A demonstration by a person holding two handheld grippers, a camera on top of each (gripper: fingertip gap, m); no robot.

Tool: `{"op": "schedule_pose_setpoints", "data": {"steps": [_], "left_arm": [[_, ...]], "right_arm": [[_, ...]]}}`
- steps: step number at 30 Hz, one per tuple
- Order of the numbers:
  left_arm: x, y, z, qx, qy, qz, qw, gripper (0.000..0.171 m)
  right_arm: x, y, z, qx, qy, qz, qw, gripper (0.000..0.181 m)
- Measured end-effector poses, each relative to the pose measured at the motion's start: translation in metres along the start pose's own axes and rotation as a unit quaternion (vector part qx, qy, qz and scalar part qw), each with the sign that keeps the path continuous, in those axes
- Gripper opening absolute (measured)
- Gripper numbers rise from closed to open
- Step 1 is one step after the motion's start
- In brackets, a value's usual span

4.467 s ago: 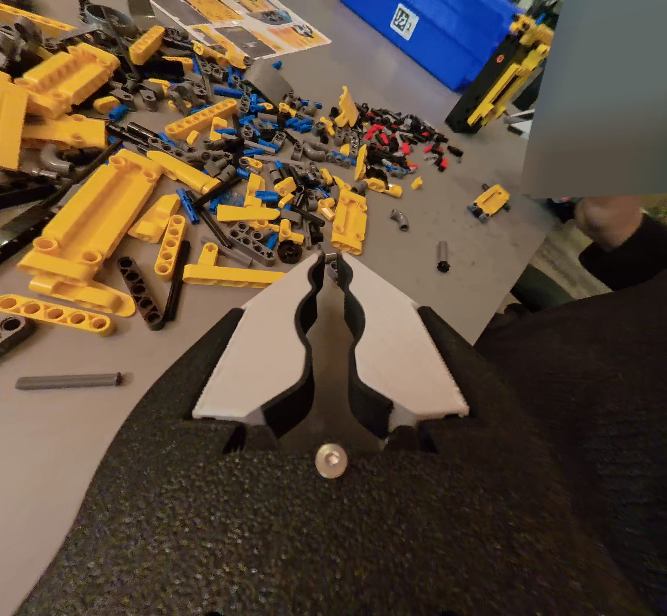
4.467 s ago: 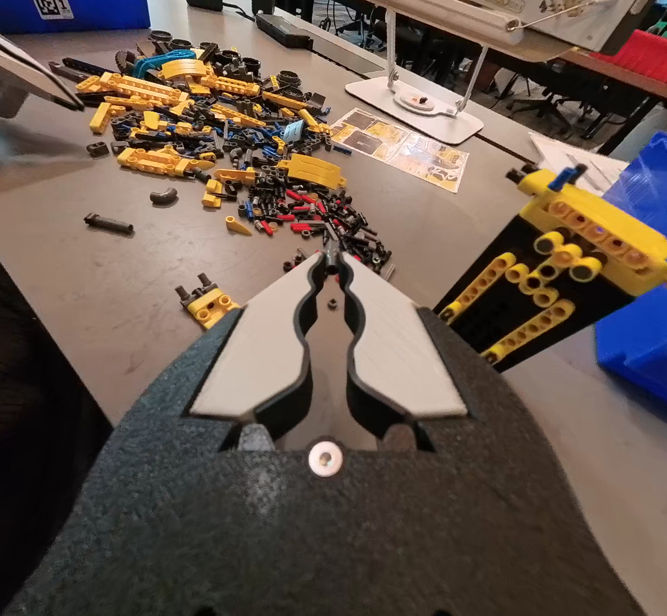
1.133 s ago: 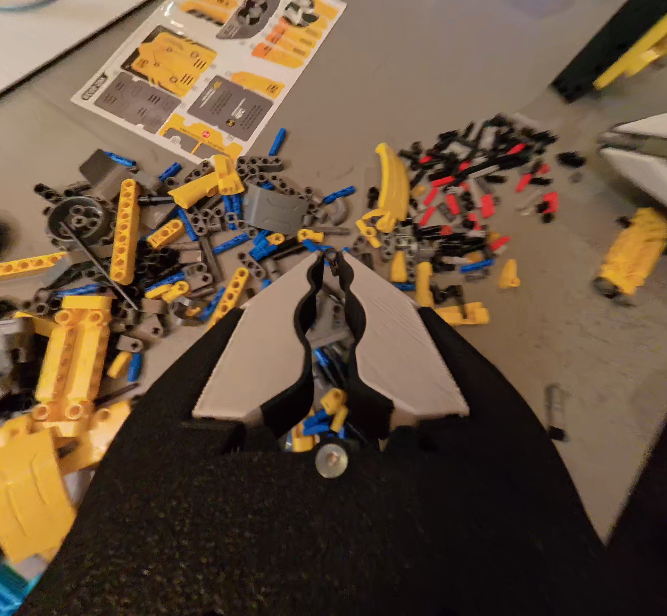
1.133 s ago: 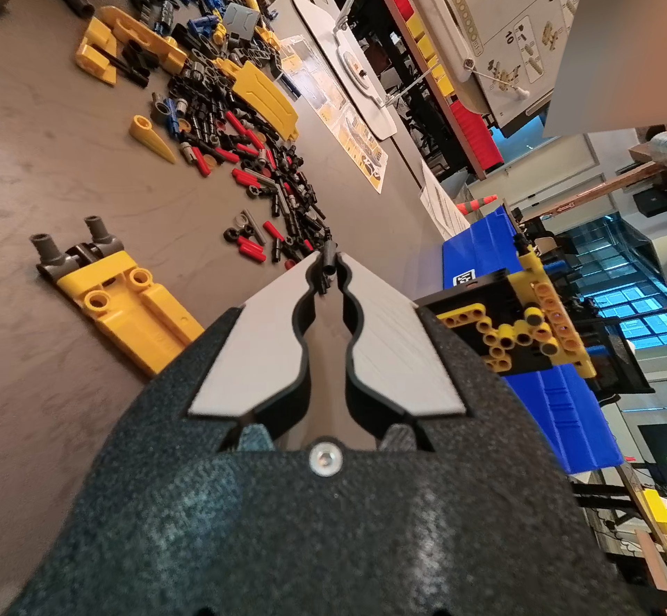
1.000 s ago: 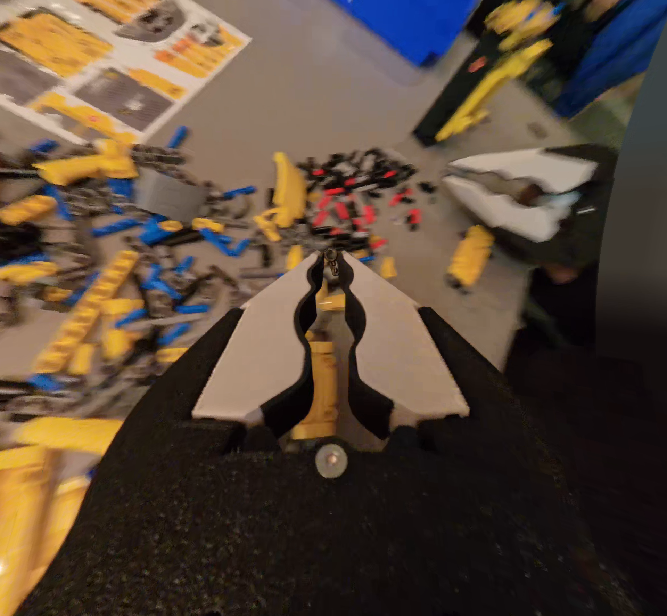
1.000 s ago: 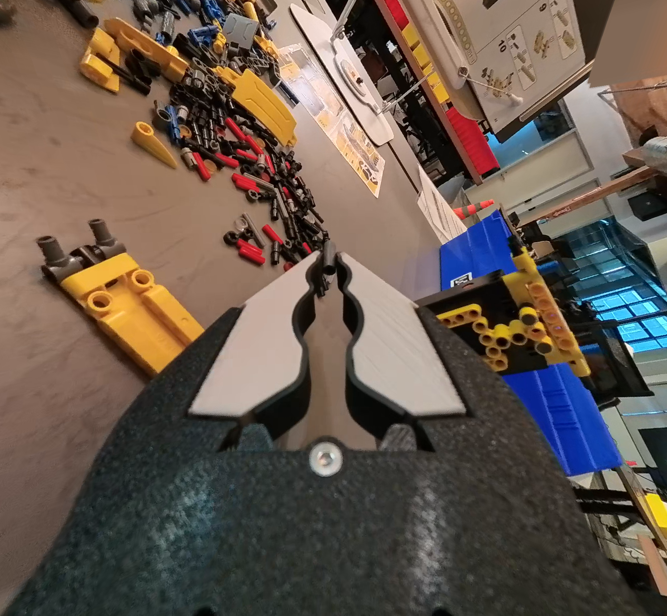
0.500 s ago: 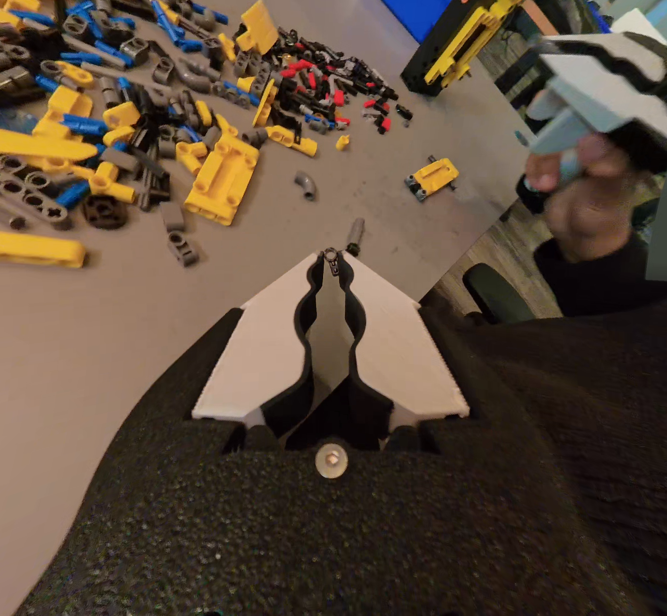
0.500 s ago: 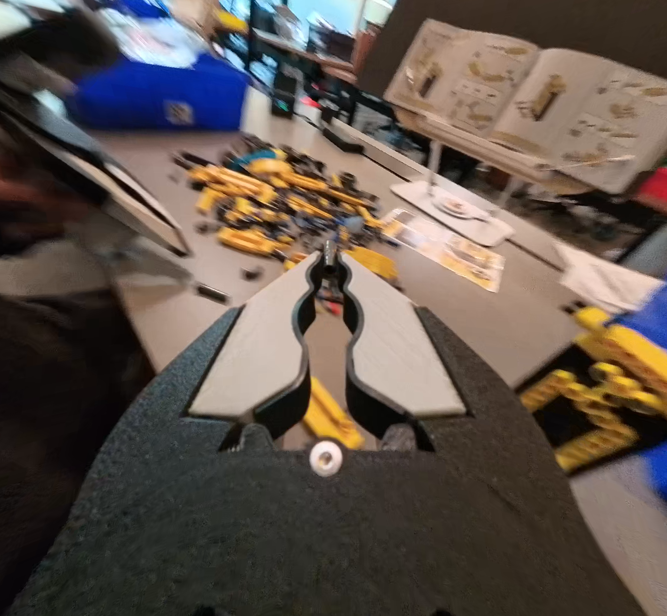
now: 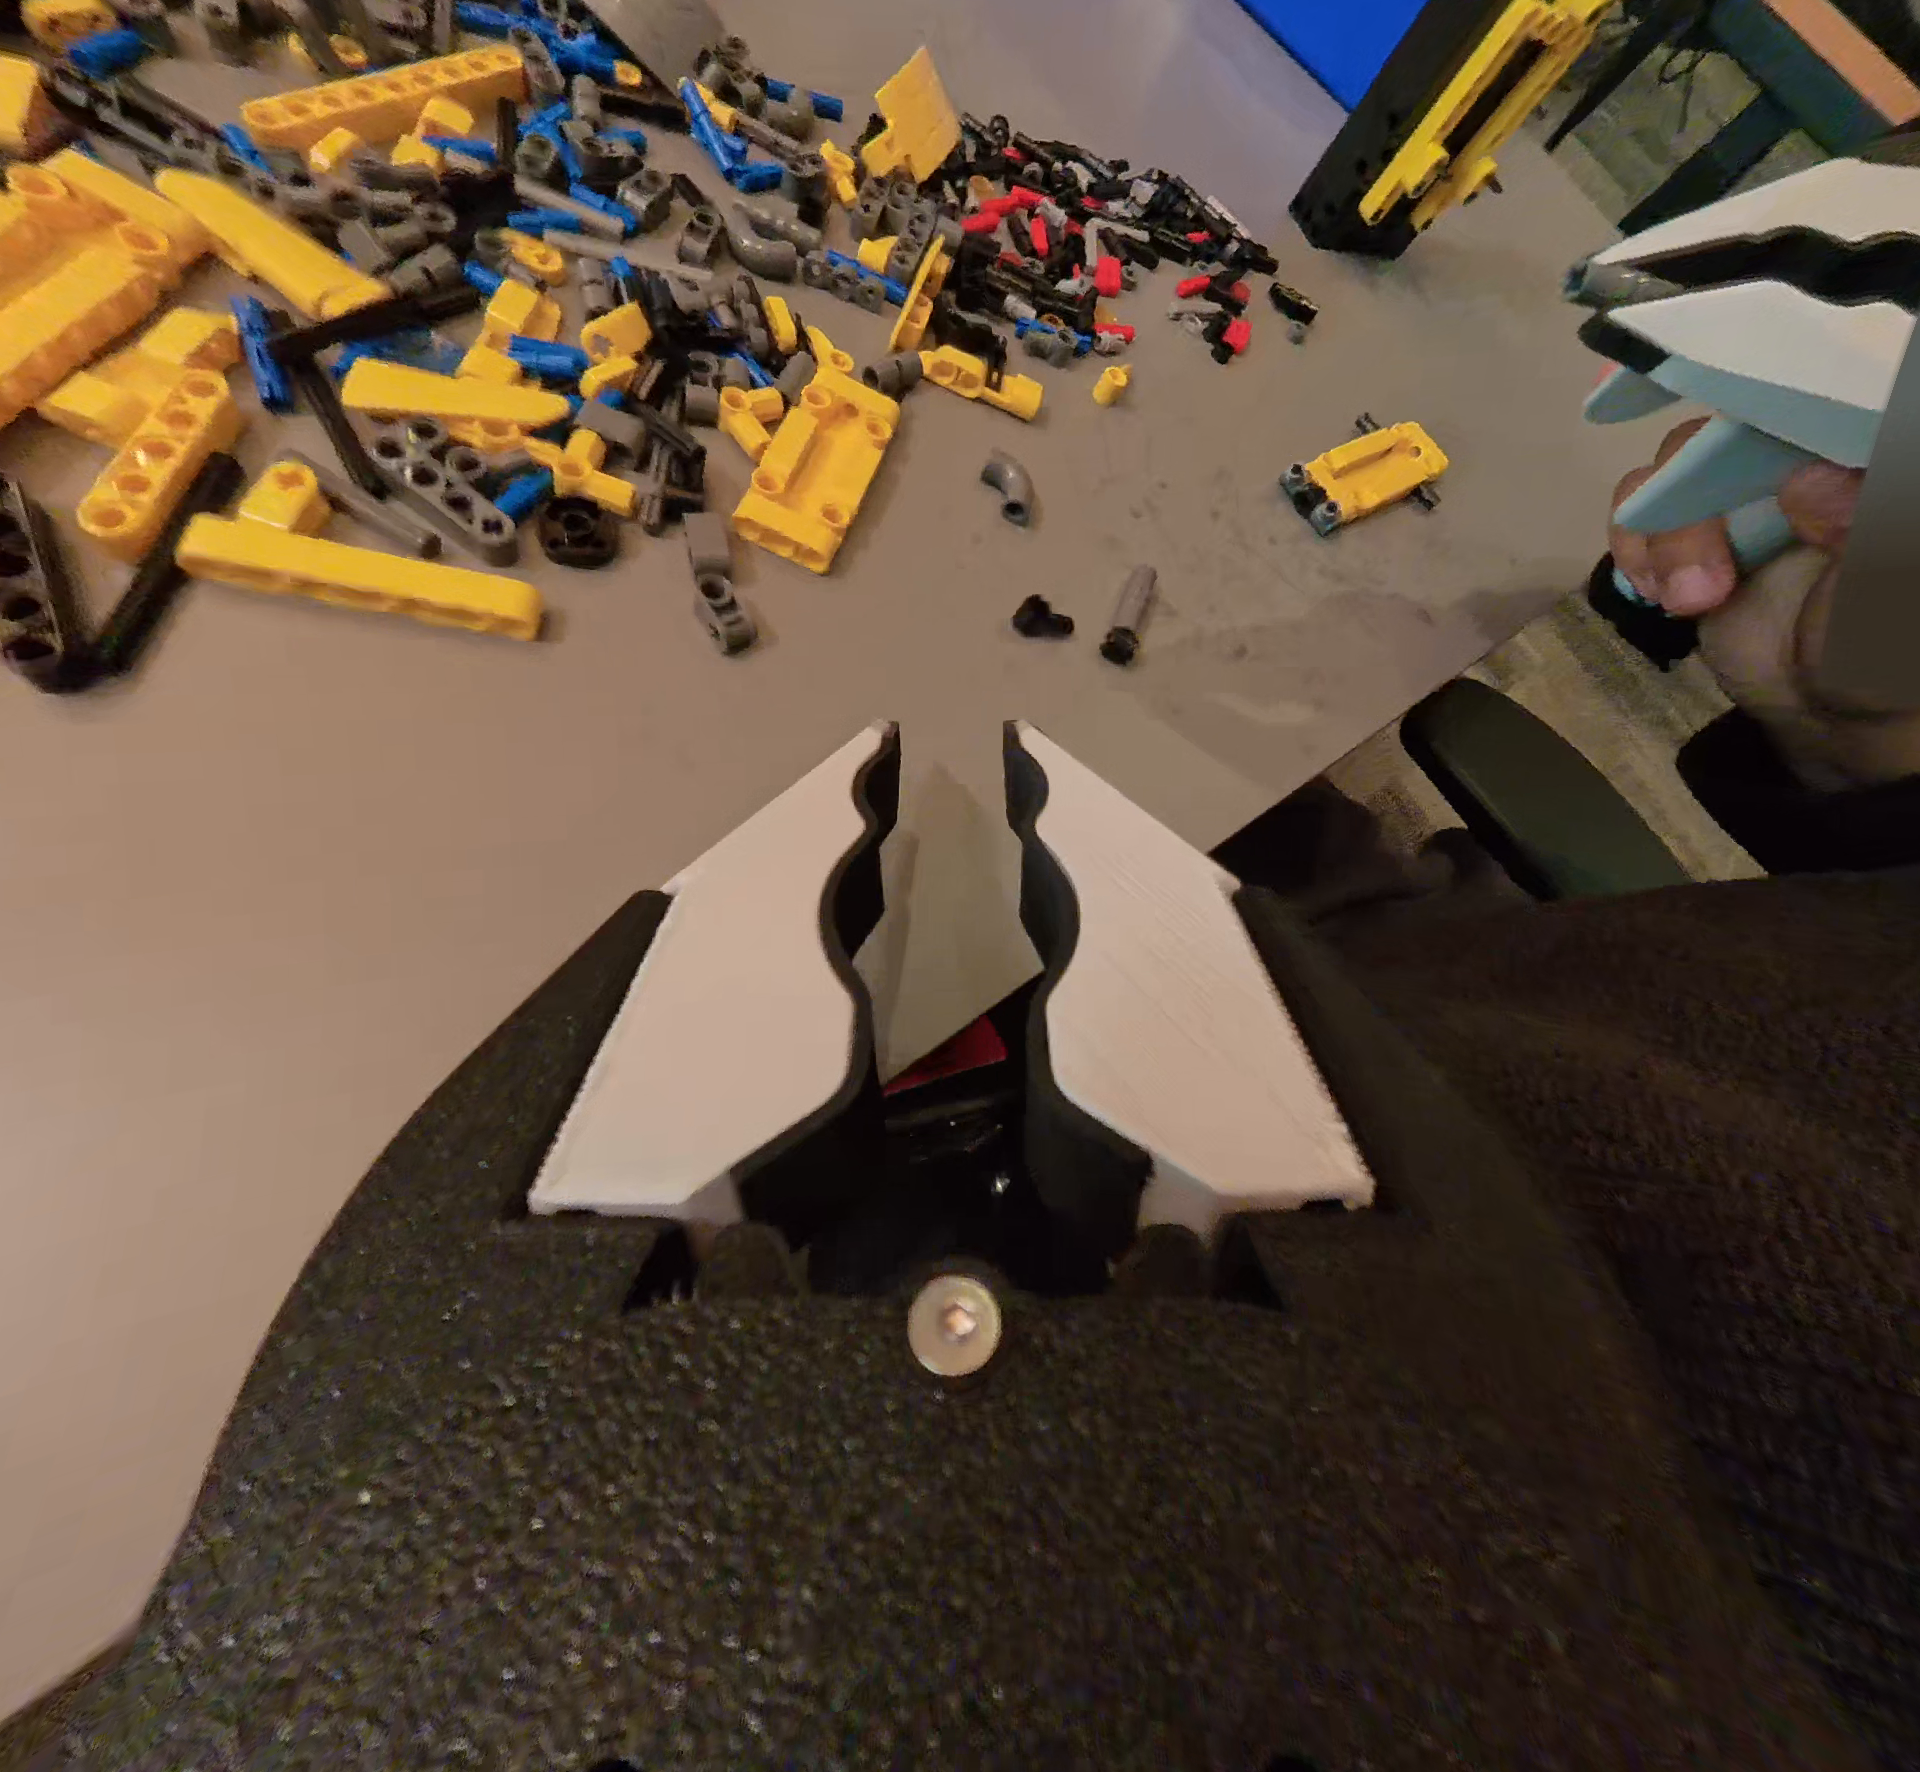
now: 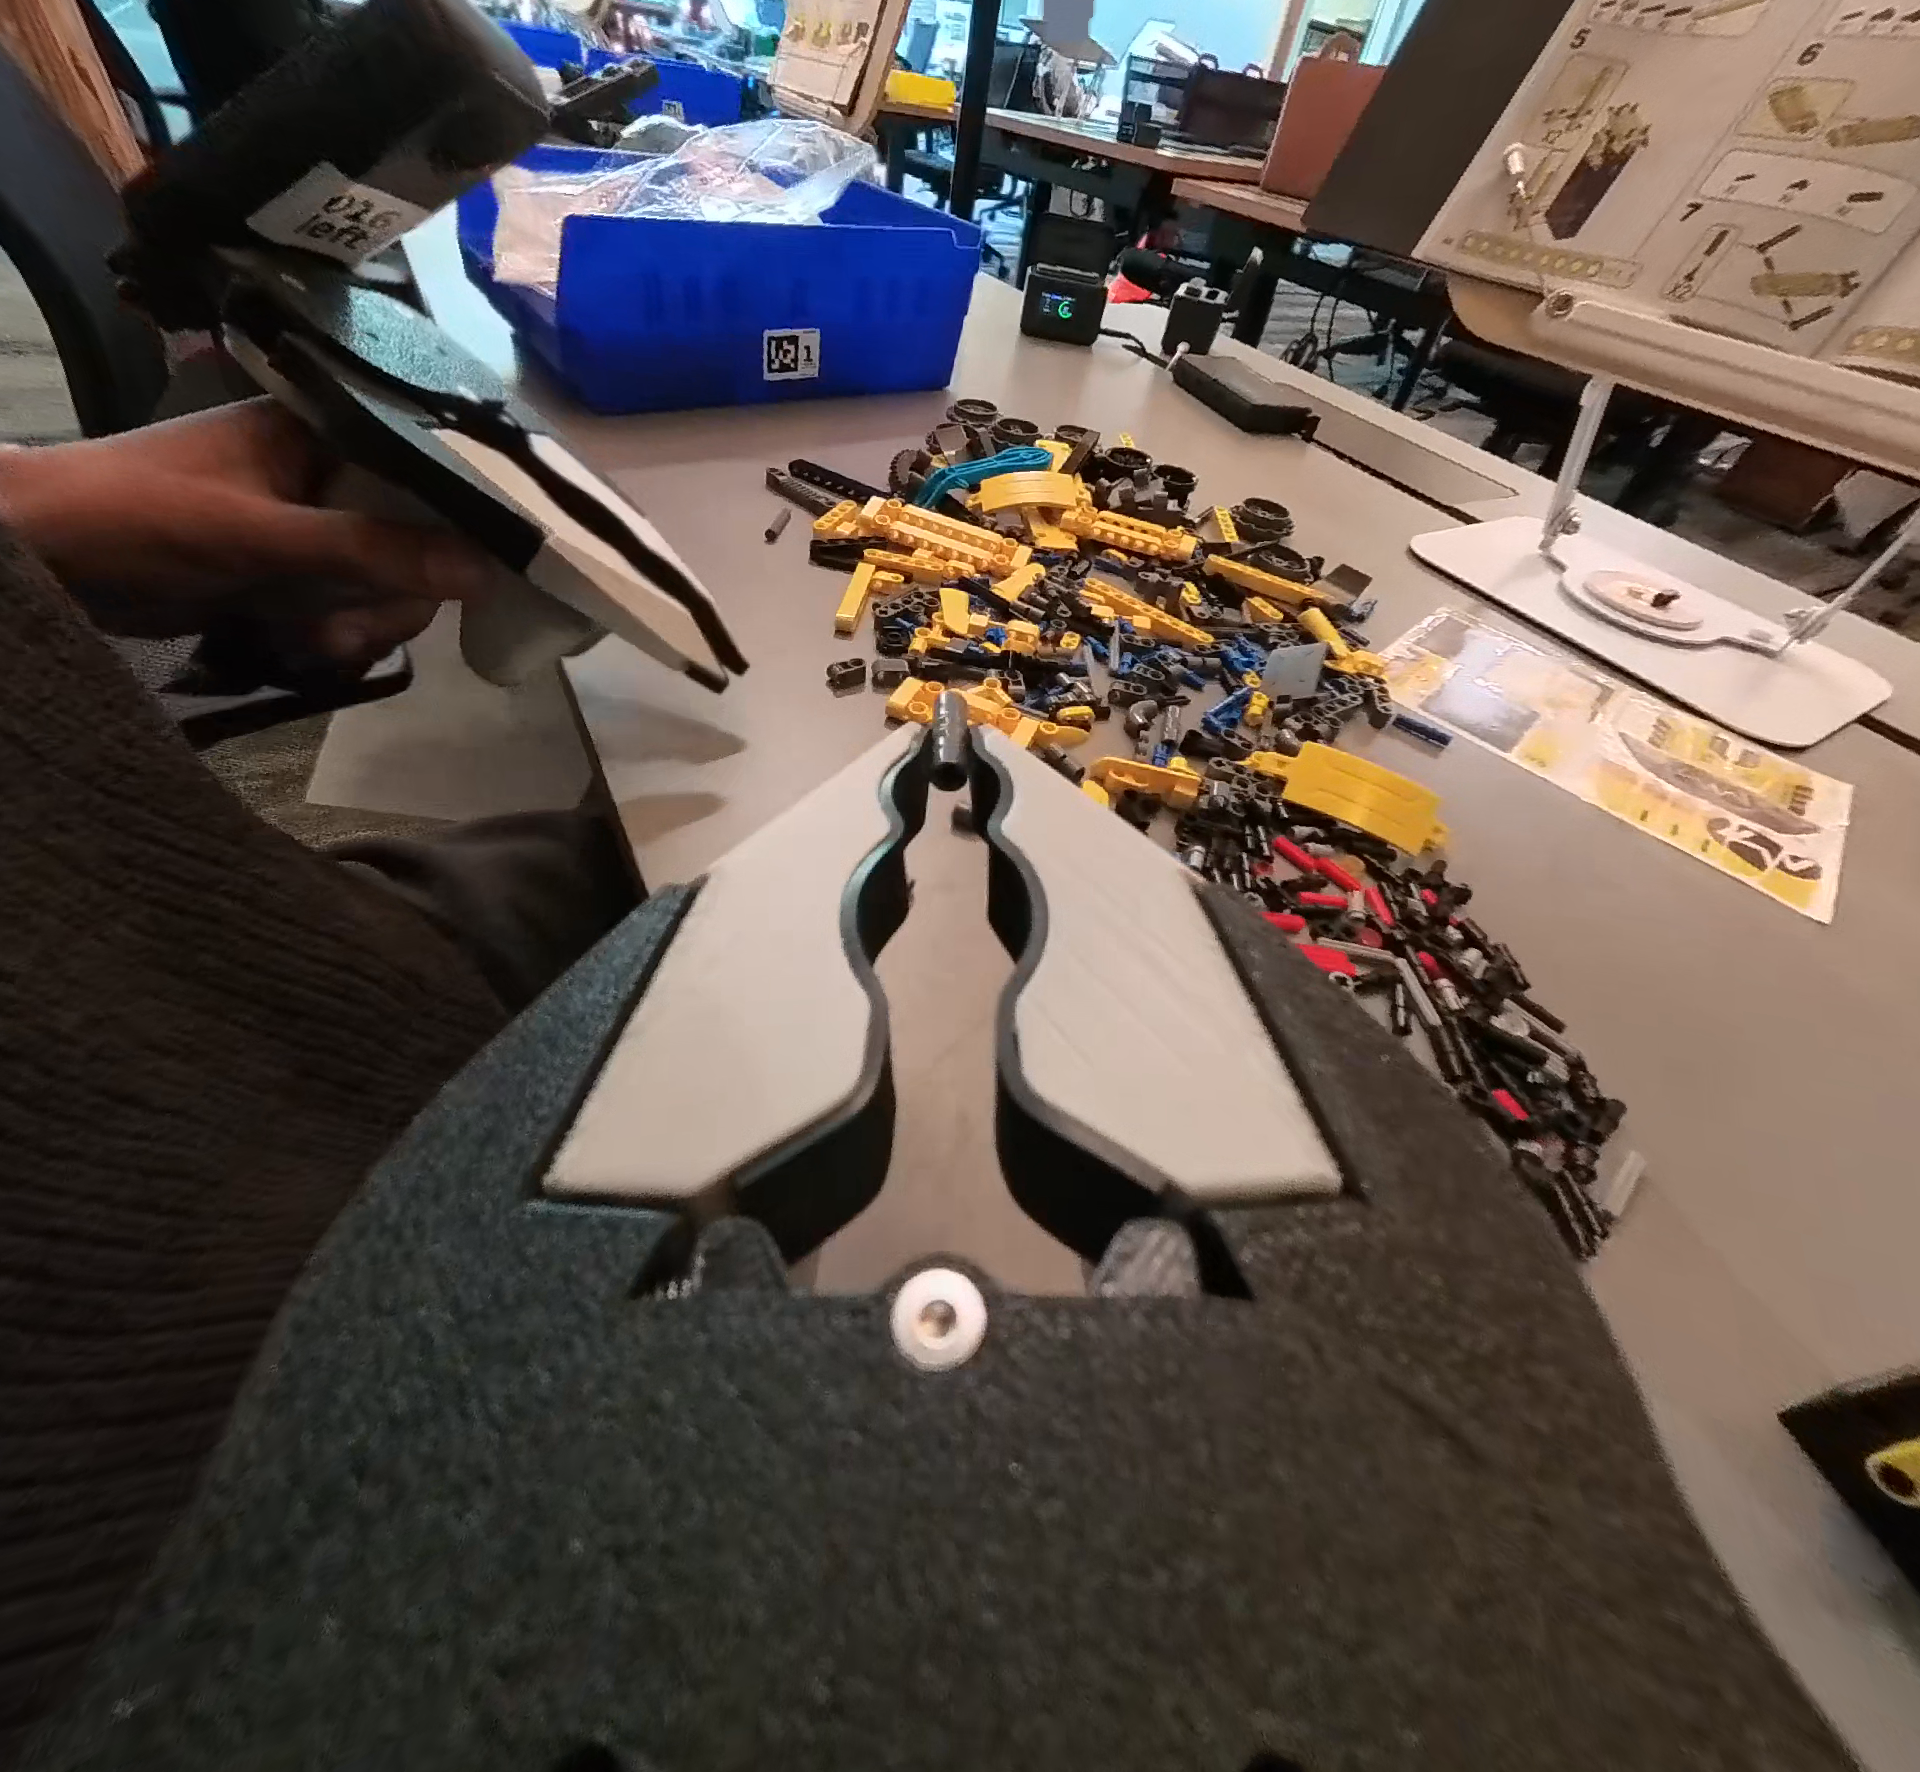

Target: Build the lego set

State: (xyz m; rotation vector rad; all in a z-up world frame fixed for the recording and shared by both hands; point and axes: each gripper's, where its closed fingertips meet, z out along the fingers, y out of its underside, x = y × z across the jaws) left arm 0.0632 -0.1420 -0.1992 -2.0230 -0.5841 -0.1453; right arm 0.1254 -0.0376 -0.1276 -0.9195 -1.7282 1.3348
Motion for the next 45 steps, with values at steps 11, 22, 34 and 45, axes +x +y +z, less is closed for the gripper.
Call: {"op": "schedule_pose_setpoints", "data": {"steps": [11,22,34,45], "left_arm": [[0.014,-0.025,0.033,-0.086,0.076,0.199,0.973,0.019],[0.026,-0.003,0.054,-0.157,0.143,0.208,0.955,0.020],[0.016,-0.015,0.048,-0.134,0.110,0.103,0.979,0.019],[0.014,-0.009,0.057,-0.153,0.089,0.133,0.975,0.018]], "right_arm": [[0.003,0.003,0.002,0.007,-0.006,0.015,1.000,0.007],[0.033,-0.001,-0.023,-0.008,0.082,-0.028,0.996,0.007],[0.036,0.003,-0.034,-0.008,0.105,-0.025,0.994,0.007],[0.049,0.001,-0.039,-0.011,0.135,-0.027,0.990,0.007]]}}
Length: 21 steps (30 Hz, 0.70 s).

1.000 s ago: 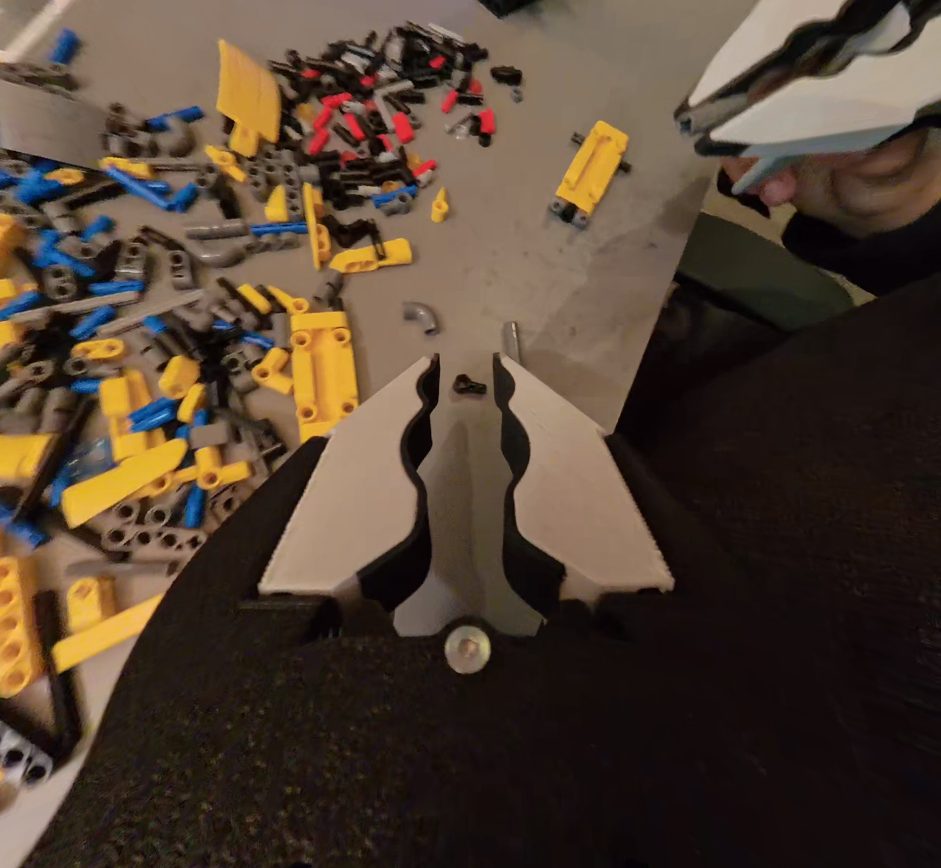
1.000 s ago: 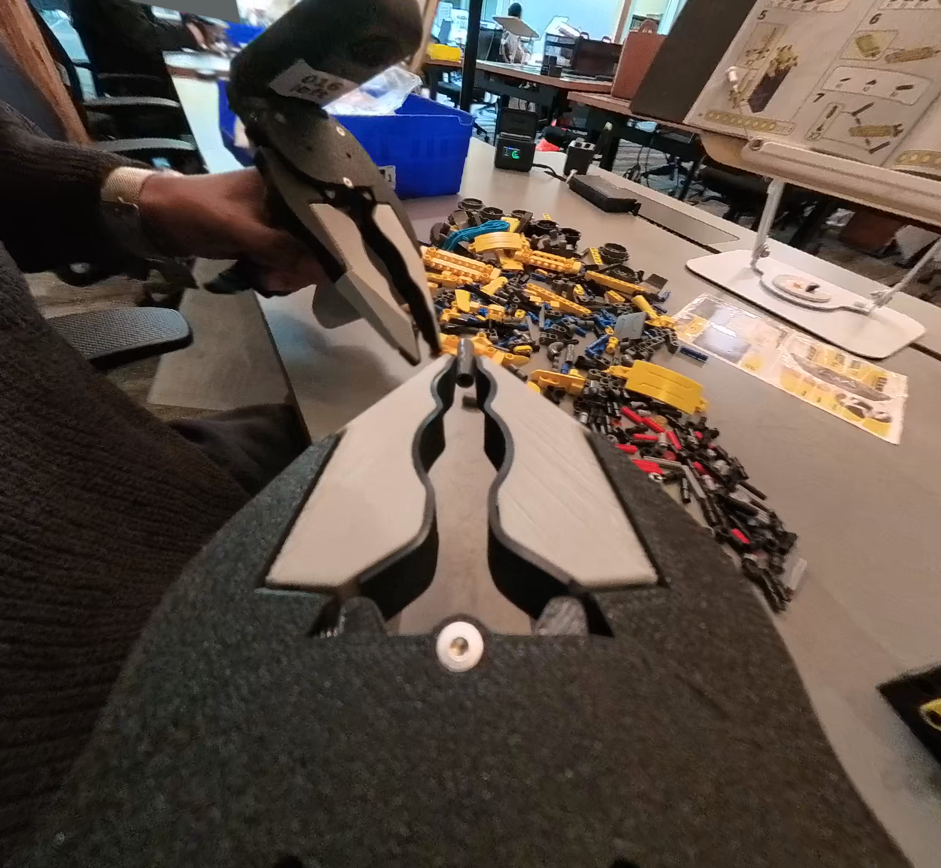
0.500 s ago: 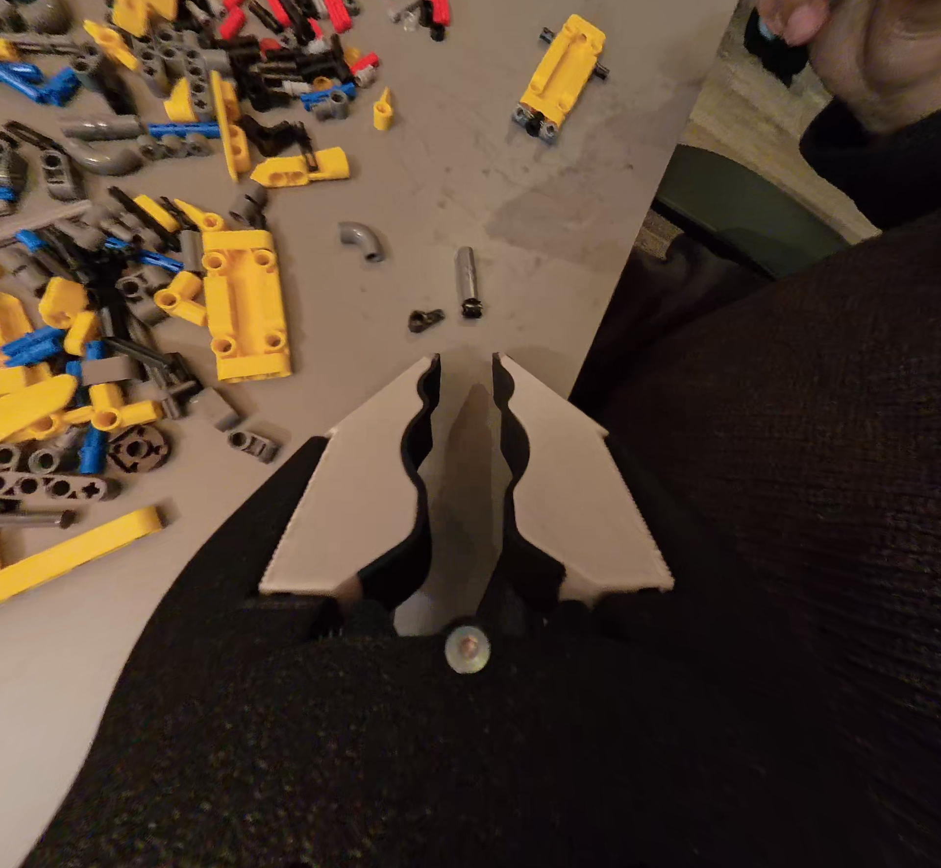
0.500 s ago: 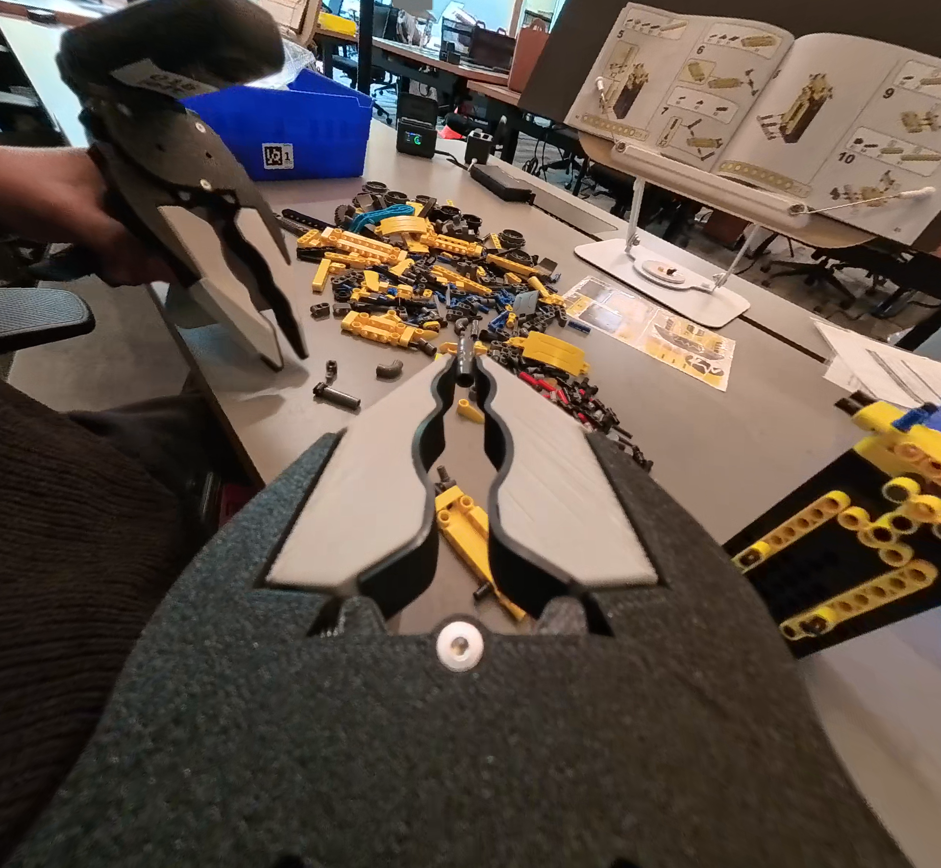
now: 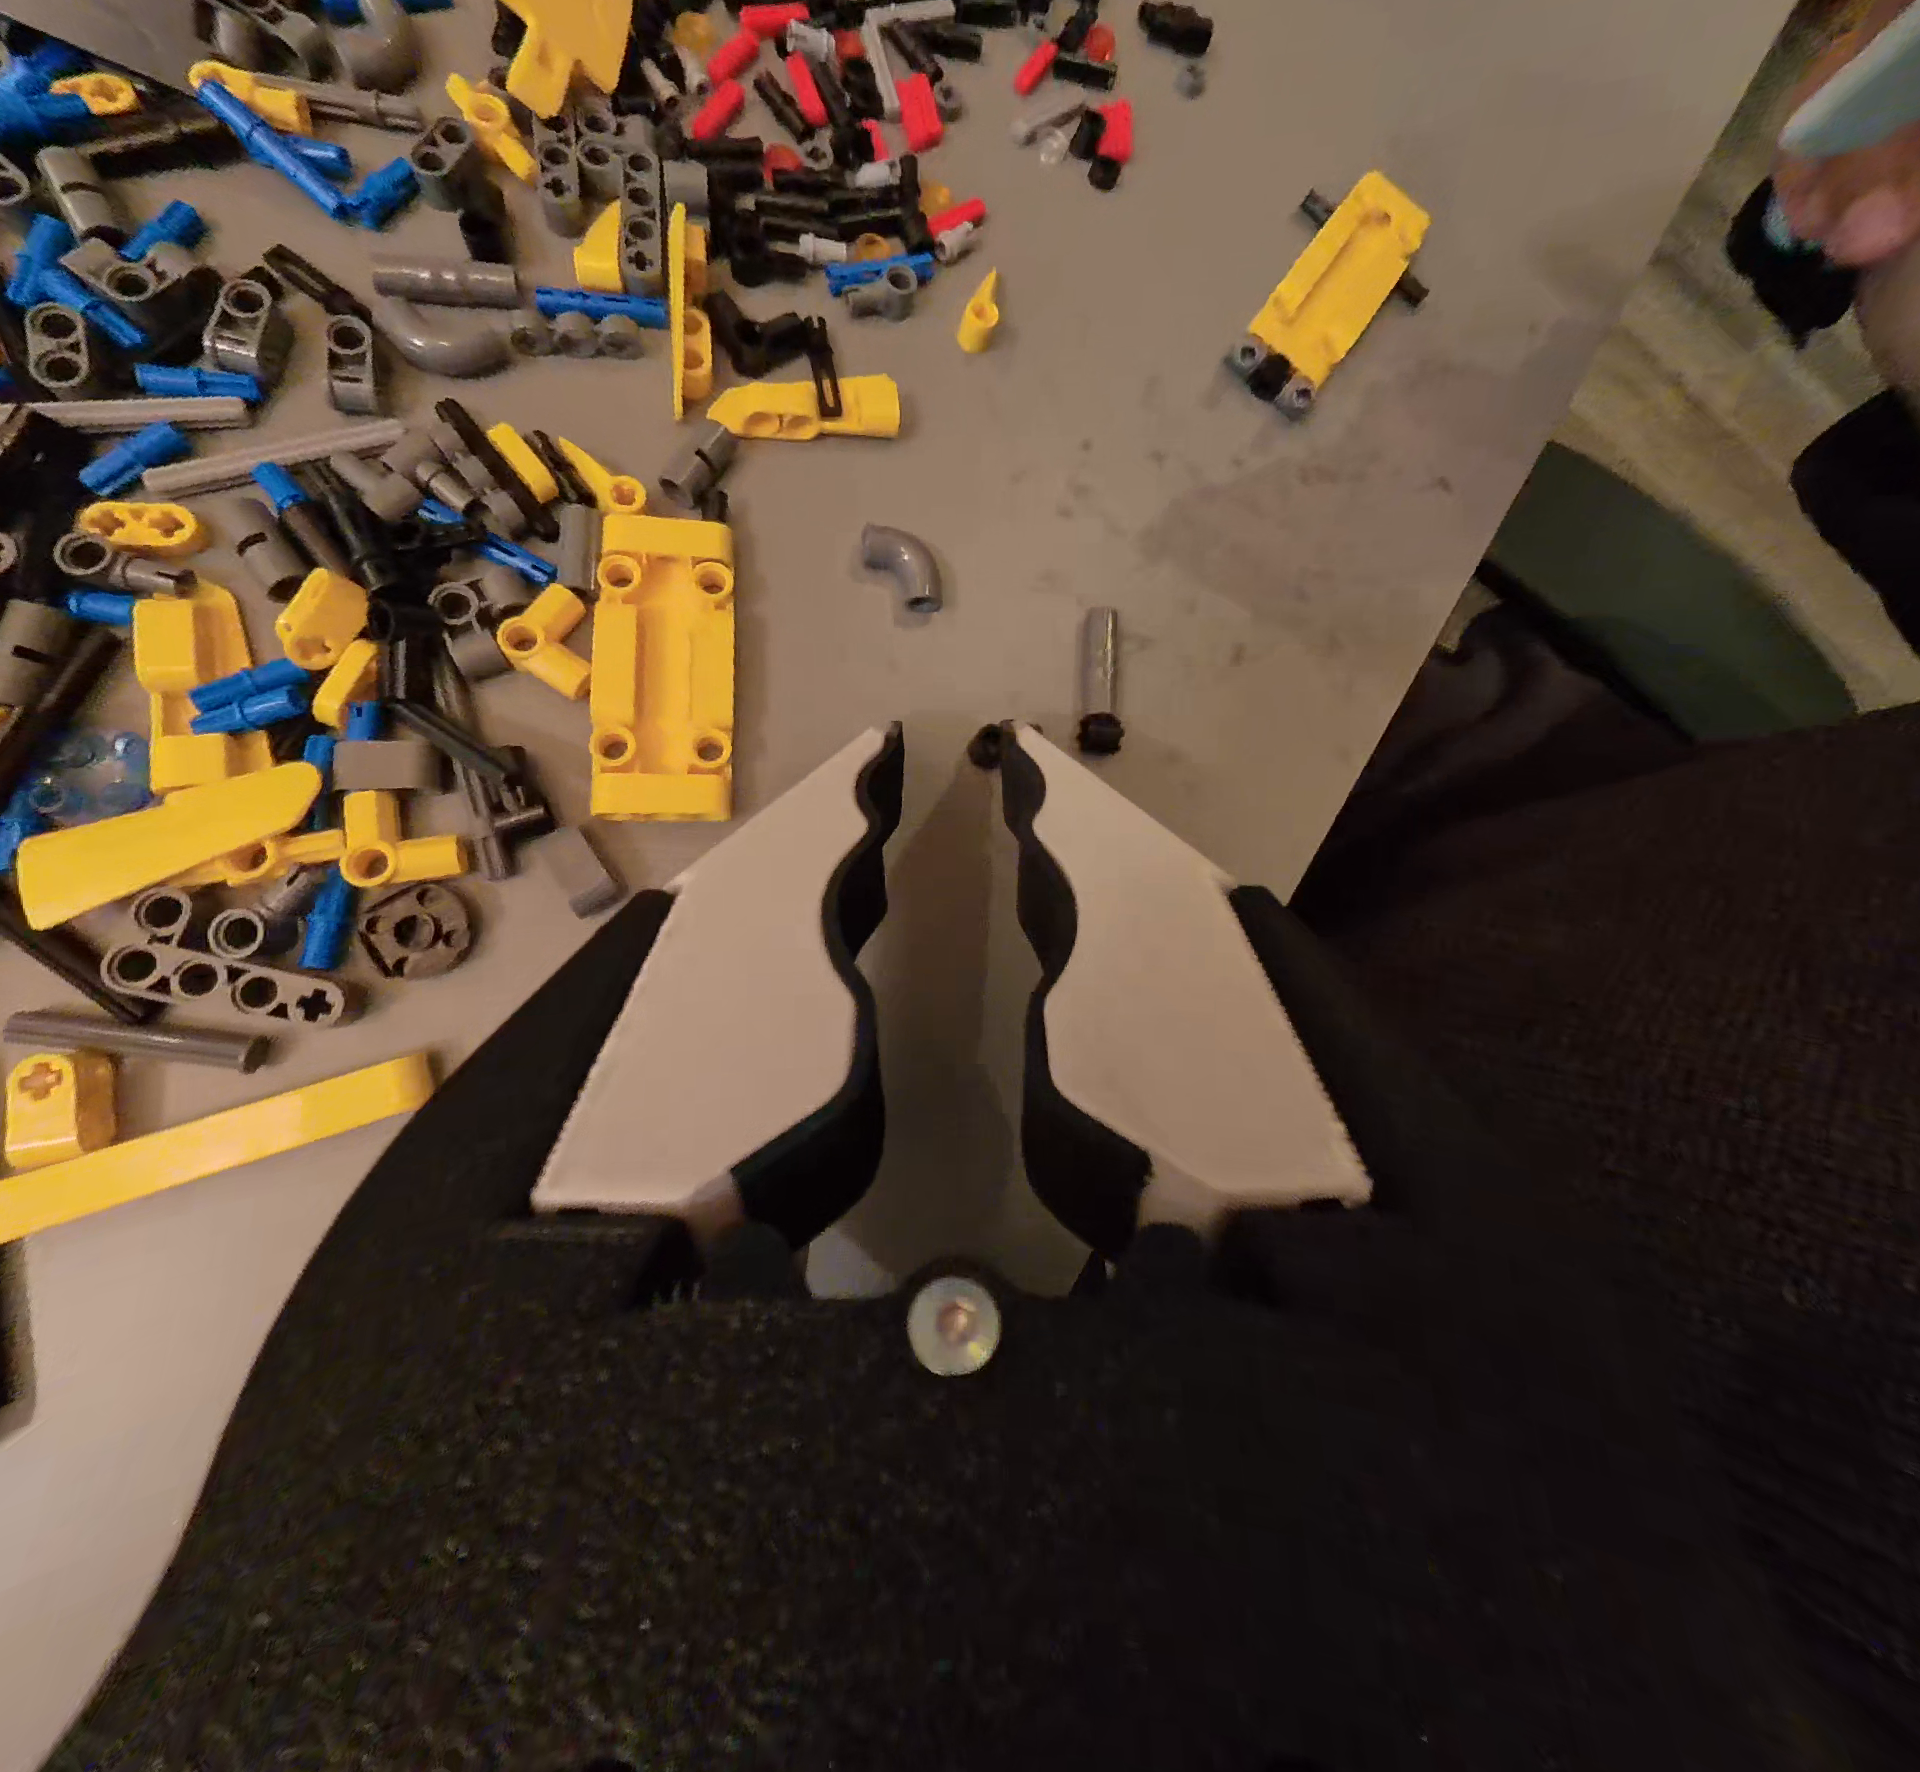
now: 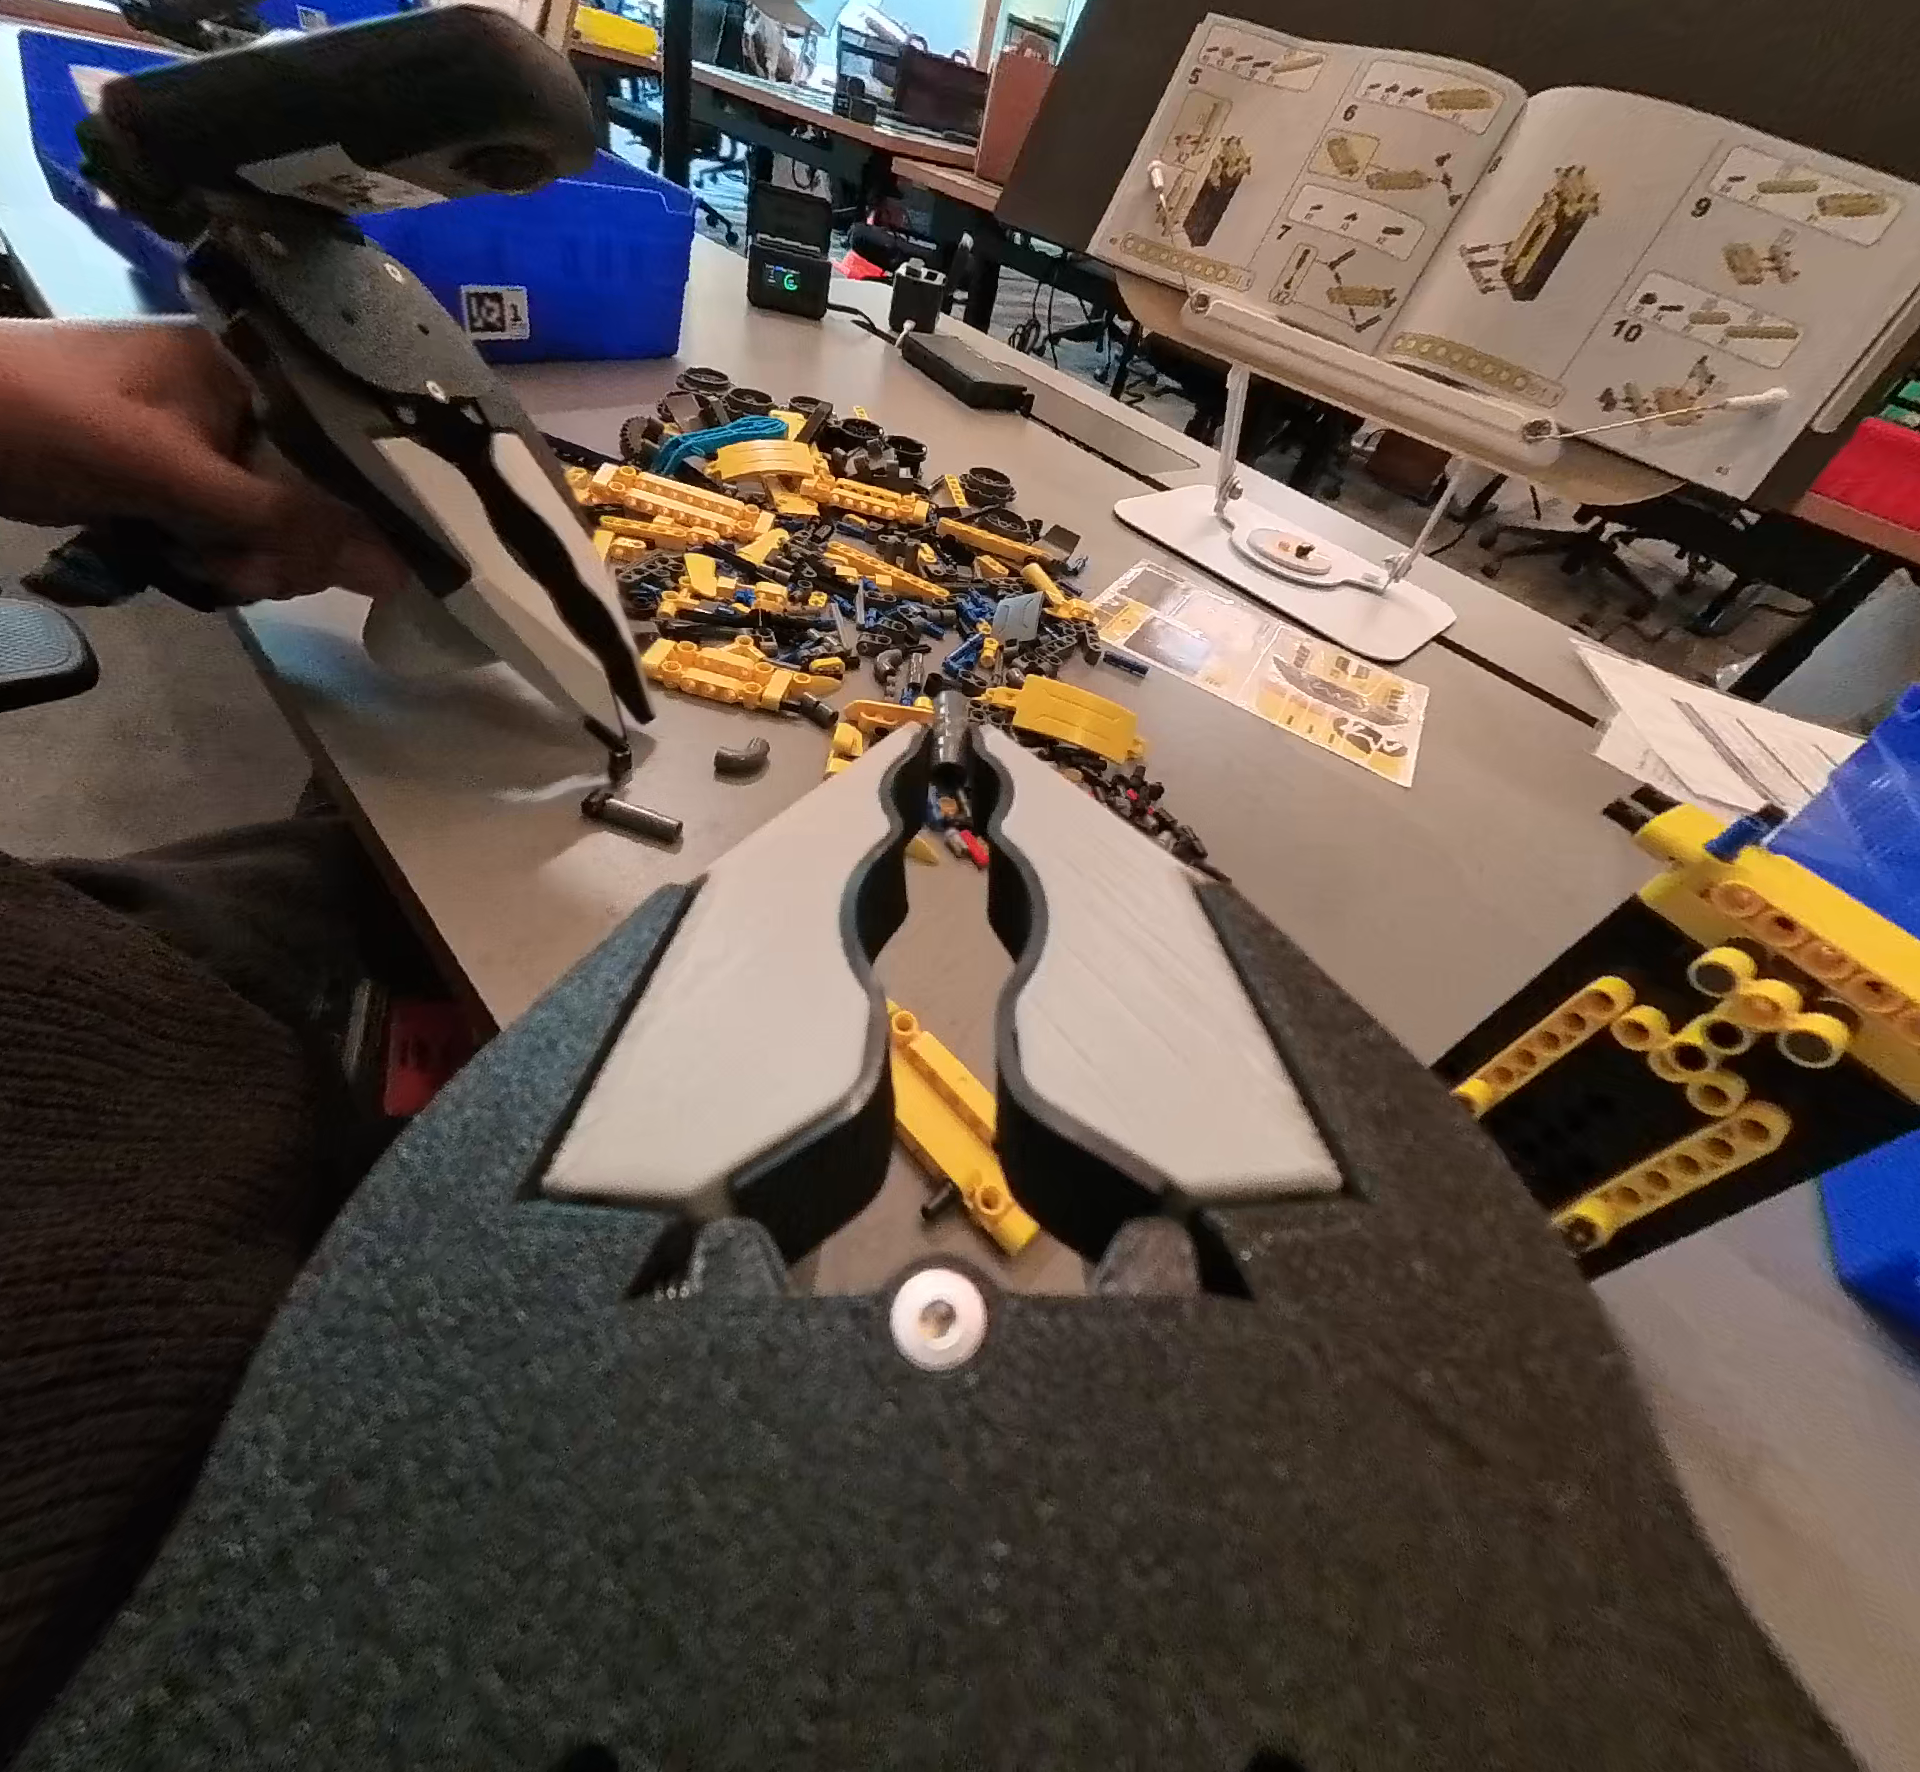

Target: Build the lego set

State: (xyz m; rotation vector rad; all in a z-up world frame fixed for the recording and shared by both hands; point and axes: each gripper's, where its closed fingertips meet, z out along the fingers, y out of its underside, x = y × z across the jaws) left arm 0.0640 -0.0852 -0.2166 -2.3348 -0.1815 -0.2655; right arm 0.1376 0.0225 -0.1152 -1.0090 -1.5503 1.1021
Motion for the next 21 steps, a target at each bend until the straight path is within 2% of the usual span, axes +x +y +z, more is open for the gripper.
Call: {"op": "schedule_pose_setpoints", "data": {"steps": [7,13,19,21], "left_arm": [[-0.001,0.013,-0.005,-0.028,-0.049,0.041,0.998,0.016],[0.009,0.006,-0.011,-0.009,-0.027,0.068,0.997,0.016],[0.004,-0.002,-0.013,-0.023,0.020,0.185,0.982,0.017],[0.005,-0.005,-0.012,-0.030,0.056,0.217,0.974,0.017]], "right_arm": [[0.000,0.000,0.002,0.001,-0.001,0.001,1.000,0.006],[0.000,-0.002,0.001,0.005,-0.004,0.000,1.000,0.006],[-0.009,-0.004,0.002,0.012,-0.031,-0.001,0.999,0.007],[-0.016,-0.009,0.003,0.019,-0.050,0.003,0.999,0.007]]}}
